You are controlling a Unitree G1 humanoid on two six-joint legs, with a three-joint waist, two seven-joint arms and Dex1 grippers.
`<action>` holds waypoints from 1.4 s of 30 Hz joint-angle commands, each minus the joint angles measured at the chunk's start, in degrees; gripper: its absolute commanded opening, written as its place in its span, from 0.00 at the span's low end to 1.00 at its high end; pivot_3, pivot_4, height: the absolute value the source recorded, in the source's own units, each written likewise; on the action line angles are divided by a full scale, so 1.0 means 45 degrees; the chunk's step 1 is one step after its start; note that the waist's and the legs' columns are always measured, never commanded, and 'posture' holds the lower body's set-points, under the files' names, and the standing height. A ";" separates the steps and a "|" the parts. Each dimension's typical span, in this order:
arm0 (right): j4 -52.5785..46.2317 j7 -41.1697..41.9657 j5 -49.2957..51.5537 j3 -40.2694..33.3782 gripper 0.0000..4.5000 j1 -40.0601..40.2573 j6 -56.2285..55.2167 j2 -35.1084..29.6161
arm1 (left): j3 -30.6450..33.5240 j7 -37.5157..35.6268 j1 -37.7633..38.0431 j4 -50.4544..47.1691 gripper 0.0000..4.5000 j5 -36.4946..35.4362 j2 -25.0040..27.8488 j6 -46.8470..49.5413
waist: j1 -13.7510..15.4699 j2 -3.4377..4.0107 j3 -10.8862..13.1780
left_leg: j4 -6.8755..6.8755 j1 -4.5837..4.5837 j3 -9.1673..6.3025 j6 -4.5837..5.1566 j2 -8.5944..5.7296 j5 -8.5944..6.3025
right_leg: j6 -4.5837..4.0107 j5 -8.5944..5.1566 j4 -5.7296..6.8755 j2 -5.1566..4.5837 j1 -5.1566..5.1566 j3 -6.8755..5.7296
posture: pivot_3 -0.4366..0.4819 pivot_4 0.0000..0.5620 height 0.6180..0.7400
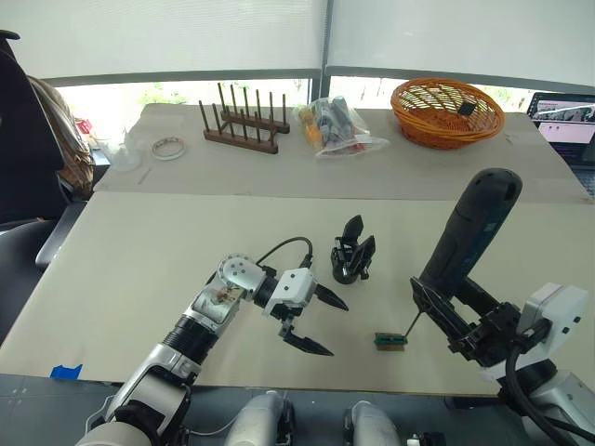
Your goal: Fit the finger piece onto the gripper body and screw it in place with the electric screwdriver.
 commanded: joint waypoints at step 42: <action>-0.0122 0.0174 -0.0174 -0.0215 0.44 -0.0304 -0.0389 -0.0090 | 0.0063 0.0017 -0.0061 0.0013 1.00 -0.0017 0.0046 -0.0597 | 0.0002 0.0000 0.0000 | 0.0000 0.0000 0.0001 0.0000 0.0000 0.0000 | 0.0000 0.0000 0.0000 0.0000 -0.0001 0.0000 | 0.48 0.27 1.00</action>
